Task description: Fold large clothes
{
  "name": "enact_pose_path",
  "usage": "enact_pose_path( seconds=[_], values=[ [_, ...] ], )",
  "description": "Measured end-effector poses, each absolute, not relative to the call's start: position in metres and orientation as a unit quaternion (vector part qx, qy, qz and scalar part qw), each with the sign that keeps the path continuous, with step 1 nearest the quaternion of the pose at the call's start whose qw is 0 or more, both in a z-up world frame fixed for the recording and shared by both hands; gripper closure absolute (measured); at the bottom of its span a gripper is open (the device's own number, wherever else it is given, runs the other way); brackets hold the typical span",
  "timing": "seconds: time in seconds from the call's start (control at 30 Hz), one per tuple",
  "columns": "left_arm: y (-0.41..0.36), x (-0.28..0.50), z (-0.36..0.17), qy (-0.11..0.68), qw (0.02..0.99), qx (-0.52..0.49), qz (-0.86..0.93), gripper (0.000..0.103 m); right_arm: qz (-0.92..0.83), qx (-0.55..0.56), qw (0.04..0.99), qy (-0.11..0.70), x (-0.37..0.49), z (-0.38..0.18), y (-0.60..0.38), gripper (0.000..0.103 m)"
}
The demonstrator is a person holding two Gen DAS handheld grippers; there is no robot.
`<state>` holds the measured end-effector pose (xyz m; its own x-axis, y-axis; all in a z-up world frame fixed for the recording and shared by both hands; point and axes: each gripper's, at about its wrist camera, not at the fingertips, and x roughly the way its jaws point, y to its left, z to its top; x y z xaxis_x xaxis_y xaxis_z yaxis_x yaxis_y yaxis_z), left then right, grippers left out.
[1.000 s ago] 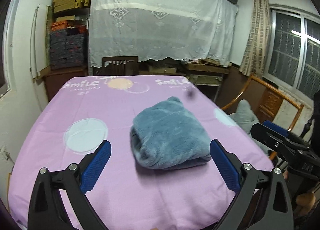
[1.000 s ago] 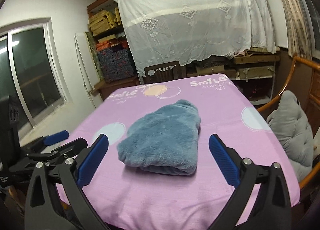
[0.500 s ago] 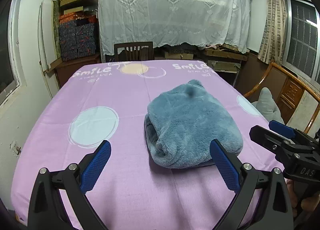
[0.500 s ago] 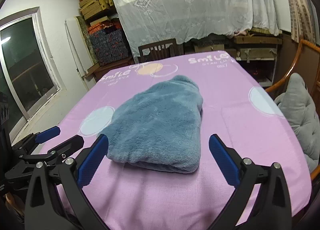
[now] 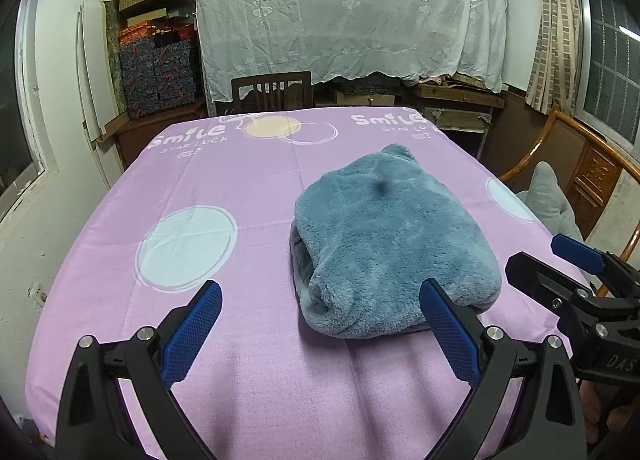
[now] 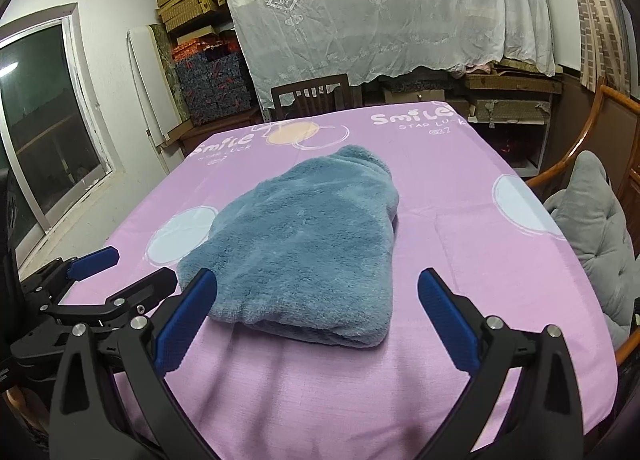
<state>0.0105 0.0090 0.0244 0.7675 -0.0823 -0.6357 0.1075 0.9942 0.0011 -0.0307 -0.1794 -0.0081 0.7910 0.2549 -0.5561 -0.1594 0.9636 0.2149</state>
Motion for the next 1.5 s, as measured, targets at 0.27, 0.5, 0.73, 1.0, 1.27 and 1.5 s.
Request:
enact_pose_path(
  seconds=[0.27, 0.5, 0.73, 1.0, 1.27, 1.5],
  values=[
    [0.0052, 0.0097, 0.0242, 0.334, 0.941, 0.023, -0.046, 0.004, 0.109, 0.08, 0.943, 0.302, -0.0333, -0.0082, -0.1816, 0.005],
    [0.0038, 0.0088, 0.0242, 0.334, 0.941, 0.024, -0.044, 0.004, 0.109, 0.081, 0.943, 0.303, -0.033, -0.0075, -0.1822, 0.005],
    [0.0026, 0.0083, 0.0229, 0.338, 0.94, 0.021, -0.047, 0.004, 0.111, 0.084, 0.943, 0.303, -0.0343, -0.0085, -0.1838, 0.005],
    [0.0029, 0.0079, 0.0215, 0.34, 0.939, 0.018, -0.048, 0.004, 0.111, 0.085, 0.942, 0.304, -0.0347, -0.0088, -0.1837, 0.005],
    [0.0026, 0.0091, 0.0199, 0.343, 0.938, 0.018, -0.047, 0.004, 0.111, 0.086, 0.942, 0.305, -0.0362, -0.0102, -0.1827, 0.005],
    [0.0031, 0.0095, 0.0199, 0.343, 0.938, 0.018, -0.047, 0.004, 0.111, 0.087, 0.942, 0.305, -0.0374, -0.0103, -0.182, 0.005]
  ],
)
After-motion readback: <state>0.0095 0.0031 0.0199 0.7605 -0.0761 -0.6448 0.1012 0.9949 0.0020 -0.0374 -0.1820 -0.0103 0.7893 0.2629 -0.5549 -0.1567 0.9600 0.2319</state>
